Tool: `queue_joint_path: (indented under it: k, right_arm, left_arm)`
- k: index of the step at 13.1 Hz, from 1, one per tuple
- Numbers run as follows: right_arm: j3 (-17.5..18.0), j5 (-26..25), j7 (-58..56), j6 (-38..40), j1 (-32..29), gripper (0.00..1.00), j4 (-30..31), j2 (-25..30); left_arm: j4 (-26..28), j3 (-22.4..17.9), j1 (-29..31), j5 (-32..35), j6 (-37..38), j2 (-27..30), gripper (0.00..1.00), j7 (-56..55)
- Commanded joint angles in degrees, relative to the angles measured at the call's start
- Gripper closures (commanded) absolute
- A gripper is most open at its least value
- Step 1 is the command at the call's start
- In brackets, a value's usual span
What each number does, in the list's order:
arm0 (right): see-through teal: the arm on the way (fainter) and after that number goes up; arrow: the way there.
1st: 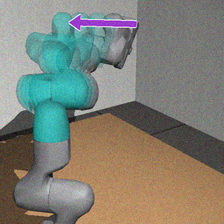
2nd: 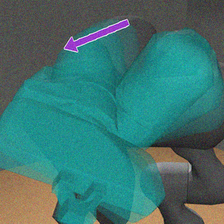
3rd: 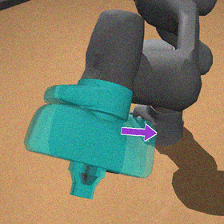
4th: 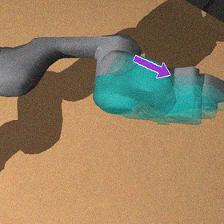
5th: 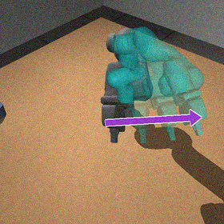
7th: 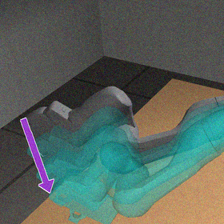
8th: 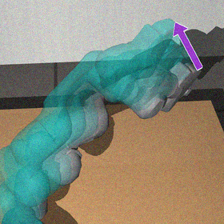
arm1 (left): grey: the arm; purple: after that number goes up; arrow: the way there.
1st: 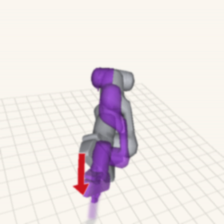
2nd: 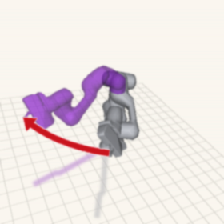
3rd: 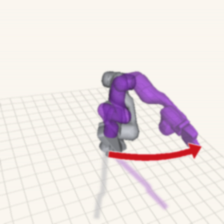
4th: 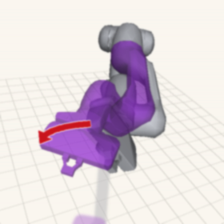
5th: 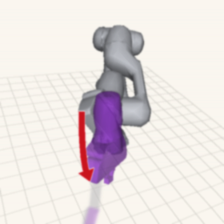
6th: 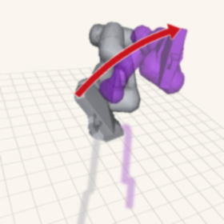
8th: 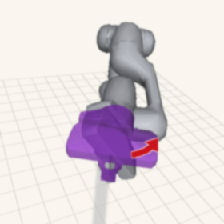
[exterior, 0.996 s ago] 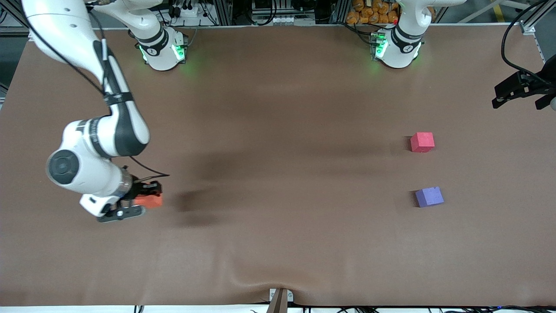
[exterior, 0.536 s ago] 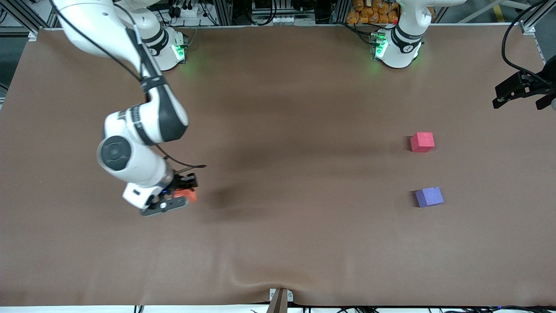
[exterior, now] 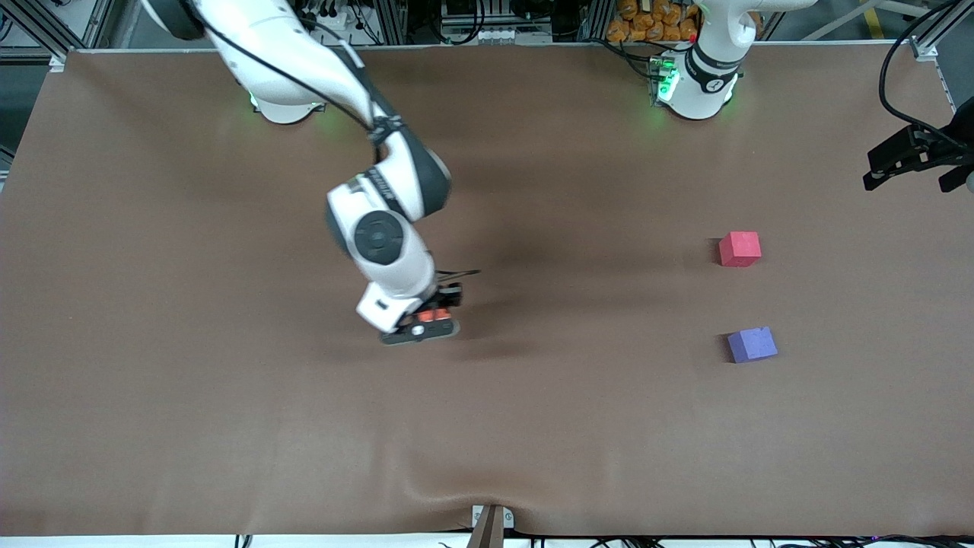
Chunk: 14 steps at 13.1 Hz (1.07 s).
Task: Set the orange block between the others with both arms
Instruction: 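Lift and carry the orange block toward the table middle with the right gripper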
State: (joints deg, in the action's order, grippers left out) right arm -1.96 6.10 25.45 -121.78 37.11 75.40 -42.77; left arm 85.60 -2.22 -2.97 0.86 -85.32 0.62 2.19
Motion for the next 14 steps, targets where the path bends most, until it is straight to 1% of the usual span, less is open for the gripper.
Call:
queue_joint_path:
  k: [1, 3, 4, 6, 9, 10, 12, 14]
  right_arm:
    - [-0.59, 3.82, 1.97, -3.88, 1.65, 1.0, -7.02, -6.17]
    - [-0.68, 4.71, 1.97, -8.46, 3.84, 1.0, -7.98, -8.46]
    - [-0.68, 4.71, 1.97, -8.56, 4.9, 1.0, -9.21, -9.69]
    - [-0.68, 4.88, 2.49, -7.6, 6.48, 1.0, -9.22, -10.05]
    - [-0.85, 4.27, 9.95, 4.4, 7.37, 1.0, -9.05, -9.88]
    - [-0.85, 4.27, 11.54, 6.36, 7.89, 1.0, -8.87, -9.88]
    - [-0.85, 4.27, 14.35, 6.03, 8.16, 1.0, -7.38, -9.96]
    - [-0.85, 4.62, 14.8, 5.59, 7.98, 1.0, -7.29, -10.23]
  left_arm:
    - [-0.61, 0.02, 0.16, 0.11, -0.11, -0.19, 0.0, 0.98]
    - [-0.52, 0.02, 0.16, 0.11, -0.11, -0.19, 0.0, 0.98]
    - [-0.52, 0.11, 0.07, 0.11, -0.11, -0.19, 0.0, 0.98]
    - [-0.52, 0.11, 0.07, 0.11, -0.11, -0.19, 0.0, 0.89]
    - [-0.52, 0.11, -0.02, 0.02, -0.11, -0.45, 0.0, 0.89]
    - [-0.61, 0.11, -0.11, 0.02, -0.2, -0.62, 0.0, 0.8]
    - [-0.52, 0.11, -0.11, -0.15, -0.46, -0.62, 0.0, 0.71]
    - [-0.52, 0.11, -0.37, -0.15, -0.46, -0.71, 0.0, 0.54]
